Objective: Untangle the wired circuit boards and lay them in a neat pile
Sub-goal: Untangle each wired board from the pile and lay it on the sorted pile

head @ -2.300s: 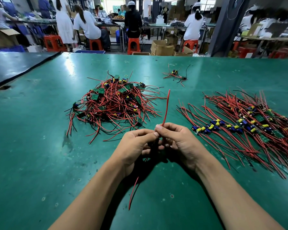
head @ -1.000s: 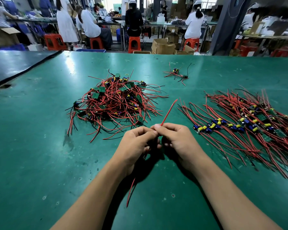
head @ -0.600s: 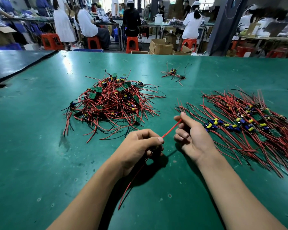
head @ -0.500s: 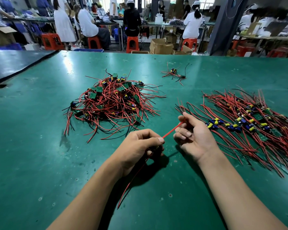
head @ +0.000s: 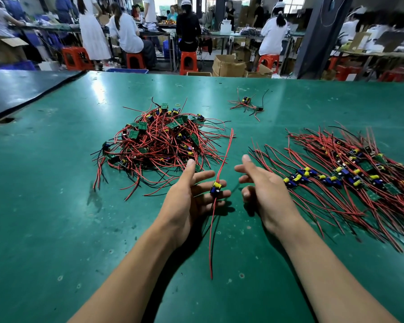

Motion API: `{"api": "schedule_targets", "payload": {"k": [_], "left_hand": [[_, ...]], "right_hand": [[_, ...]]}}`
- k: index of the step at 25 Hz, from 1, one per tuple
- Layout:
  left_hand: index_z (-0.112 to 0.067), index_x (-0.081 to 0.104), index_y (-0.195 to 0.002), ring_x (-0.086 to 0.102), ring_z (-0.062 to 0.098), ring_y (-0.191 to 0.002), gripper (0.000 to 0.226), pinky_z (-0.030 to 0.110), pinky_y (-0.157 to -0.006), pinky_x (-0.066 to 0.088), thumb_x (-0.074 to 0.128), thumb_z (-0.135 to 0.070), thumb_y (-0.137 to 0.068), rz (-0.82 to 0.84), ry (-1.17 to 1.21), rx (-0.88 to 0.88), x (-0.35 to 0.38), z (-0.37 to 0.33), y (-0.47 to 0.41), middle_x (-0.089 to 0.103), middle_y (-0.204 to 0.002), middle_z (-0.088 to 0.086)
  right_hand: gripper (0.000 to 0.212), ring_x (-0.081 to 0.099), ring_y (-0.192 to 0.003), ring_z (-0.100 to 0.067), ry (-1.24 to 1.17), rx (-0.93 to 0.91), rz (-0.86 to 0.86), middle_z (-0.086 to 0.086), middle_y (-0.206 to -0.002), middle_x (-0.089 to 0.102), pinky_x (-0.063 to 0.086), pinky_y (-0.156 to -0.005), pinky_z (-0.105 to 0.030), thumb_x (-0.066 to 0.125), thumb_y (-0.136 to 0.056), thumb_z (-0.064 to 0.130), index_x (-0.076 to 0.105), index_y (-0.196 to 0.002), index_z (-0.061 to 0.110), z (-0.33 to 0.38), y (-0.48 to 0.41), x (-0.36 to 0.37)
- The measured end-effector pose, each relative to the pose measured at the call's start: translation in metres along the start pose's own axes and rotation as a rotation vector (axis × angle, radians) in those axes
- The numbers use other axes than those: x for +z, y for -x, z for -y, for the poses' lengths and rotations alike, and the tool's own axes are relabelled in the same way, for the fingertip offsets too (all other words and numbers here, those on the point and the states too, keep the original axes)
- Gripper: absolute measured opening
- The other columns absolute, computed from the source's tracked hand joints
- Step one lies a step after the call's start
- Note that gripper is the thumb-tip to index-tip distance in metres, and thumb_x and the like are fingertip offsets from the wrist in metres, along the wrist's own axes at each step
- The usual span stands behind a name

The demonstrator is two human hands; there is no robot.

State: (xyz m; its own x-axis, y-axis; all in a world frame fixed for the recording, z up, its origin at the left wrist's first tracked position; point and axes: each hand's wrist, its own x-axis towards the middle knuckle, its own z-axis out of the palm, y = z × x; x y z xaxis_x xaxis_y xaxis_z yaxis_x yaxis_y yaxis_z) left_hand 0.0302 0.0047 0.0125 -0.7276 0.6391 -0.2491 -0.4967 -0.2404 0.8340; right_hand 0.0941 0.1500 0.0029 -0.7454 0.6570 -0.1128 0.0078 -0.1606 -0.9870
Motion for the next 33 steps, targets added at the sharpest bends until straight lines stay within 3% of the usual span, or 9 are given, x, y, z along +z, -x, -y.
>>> {"api": "schedule_targets", "payload": {"k": [4, 6, 10, 12, 14, 17, 20, 25, 33], "left_hand": [[-0.014, 0.055, -0.128, 0.071, 0.025, -0.094, 0.066, 0.036, -0.081, 0.057, 0.028, -0.065, -0.095, 0.022, 0.046, 0.003, -0.006, -0.001, -0.002, 0.072, -0.112, 0.016], [-0.017, 0.054, -0.129, 0.071, 0.020, -0.090, 0.064, 0.030, -0.079, 0.057, 0.027, -0.064, -0.096, 0.035, 0.069, -0.005, -0.006, 0.000, -0.004, 0.072, -0.112, 0.011], [-0.013, 0.055, -0.129, 0.066, 0.021, -0.111, 0.050, 0.038, -0.103, 0.048, 0.037, -0.049, -0.100, 0.011, 0.089, 0.047, 0.000, 0.004, -0.006, 0.066, -0.123, 0.011], [-0.013, 0.064, -0.117, 0.069, 0.016, -0.096, 0.029, 0.035, -0.093, 0.054, 0.052, -0.032, -0.099, -0.095, -0.208, 0.262, -0.005, 0.006, -0.007, 0.069, -0.112, 0.009], [-0.018, 0.069, -0.105, 0.063, 0.013, -0.081, 0.016, 0.029, -0.082, 0.052, 0.066, -0.022, -0.091, -0.315, -0.807, 0.537, -0.017, 0.008, -0.008, 0.069, -0.098, 0.000], [-0.022, 0.069, -0.103, 0.055, 0.015, -0.084, 0.022, 0.030, -0.079, 0.047, 0.070, -0.030, -0.083, -0.490, -1.233, 0.584, -0.026, 0.009, -0.006, 0.059, -0.095, -0.004], [-0.024, 0.064, -0.108, 0.053, 0.021, -0.084, 0.027, 0.031, -0.073, 0.043, 0.067, -0.034, -0.083, -0.548, -1.325, 0.513, -0.027, 0.010, -0.007, 0.048, -0.100, -0.002], [-0.023, 0.058, -0.113, 0.056, 0.026, -0.088, 0.030, 0.032, -0.072, 0.040, 0.064, -0.031, -0.086, -0.594, -1.343, 0.525, -0.029, 0.009, -0.009, 0.041, -0.116, 0.001], [-0.024, 0.068, -0.098, 0.065, 0.027, -0.087, 0.016, 0.036, -0.074, 0.052, 0.063, -0.033, -0.086, -0.629, -1.254, 0.565, -0.028, 0.006, -0.006, 0.072, -0.090, -0.003]], "right_hand": [[0.026, 0.051, -0.051, -0.005, 0.178, -0.121, 0.114, 0.003, -0.080, 0.063, 0.042, -0.047, -0.021, 0.078, -0.082, 0.041, 0.074, -0.099, 0.022, -0.002, 0.015, 0.012], [0.039, 0.052, -0.055, -0.004, 0.383, -0.198, 0.119, 0.002, -0.092, 0.065, 0.047, -0.057, -0.020, 0.083, -0.079, 0.031, 0.069, -0.115, 0.025, -0.006, 0.017, 0.015], [0.035, 0.057, -0.061, 0.004, 0.581, -0.347, 0.033, 0.007, -0.096, 0.073, 0.045, -0.070, -0.008, 0.077, -0.084, 0.015, 0.072, -0.118, 0.019, -0.007, 0.014, 0.015], [0.030, 0.061, -0.067, 0.006, 0.632, -0.361, 0.006, 0.009, -0.094, 0.073, 0.041, -0.069, -0.003, 0.074, -0.084, 0.014, 0.075, -0.113, 0.019, -0.004, 0.011, 0.012], [0.028, 0.065, -0.080, -0.008, 0.741, -0.358, -0.043, 0.005, -0.100, 0.074, 0.042, -0.076, -0.010, 0.072, -0.084, 0.015, 0.075, -0.111, 0.021, -0.002, 0.008, 0.005], [0.033, 0.059, -0.109, -0.023, 1.024, -0.316, -0.140, -0.002, -0.119, 0.067, 0.043, -0.098, -0.031, 0.067, -0.087, 0.019, 0.071, -0.120, 0.023, -0.001, 0.004, -0.007], [0.035, 0.053, -0.115, -0.023, 1.099, -0.447, -0.175, -0.001, -0.122, 0.058, 0.041, -0.103, -0.040, 0.067, -0.089, 0.024, 0.068, -0.124, 0.024, -0.002, 0.009, -0.003], [0.028, 0.056, -0.107, -0.016, 1.006, -0.498, 0.153, 0.002, -0.118, 0.063, 0.043, -0.101, -0.034, 0.063, -0.093, 0.026, 0.070, -0.119, 0.023, -0.018, 0.016, 0.020], [0.055, 0.025, -0.137, -0.025, 1.336, -0.245, -0.115, 0.000, -0.154, 0.037, 0.023, -0.108, -0.044, 0.049, -0.098, 0.046, 0.042, -0.149, 0.026, -0.019, -0.006, -0.008]]}}
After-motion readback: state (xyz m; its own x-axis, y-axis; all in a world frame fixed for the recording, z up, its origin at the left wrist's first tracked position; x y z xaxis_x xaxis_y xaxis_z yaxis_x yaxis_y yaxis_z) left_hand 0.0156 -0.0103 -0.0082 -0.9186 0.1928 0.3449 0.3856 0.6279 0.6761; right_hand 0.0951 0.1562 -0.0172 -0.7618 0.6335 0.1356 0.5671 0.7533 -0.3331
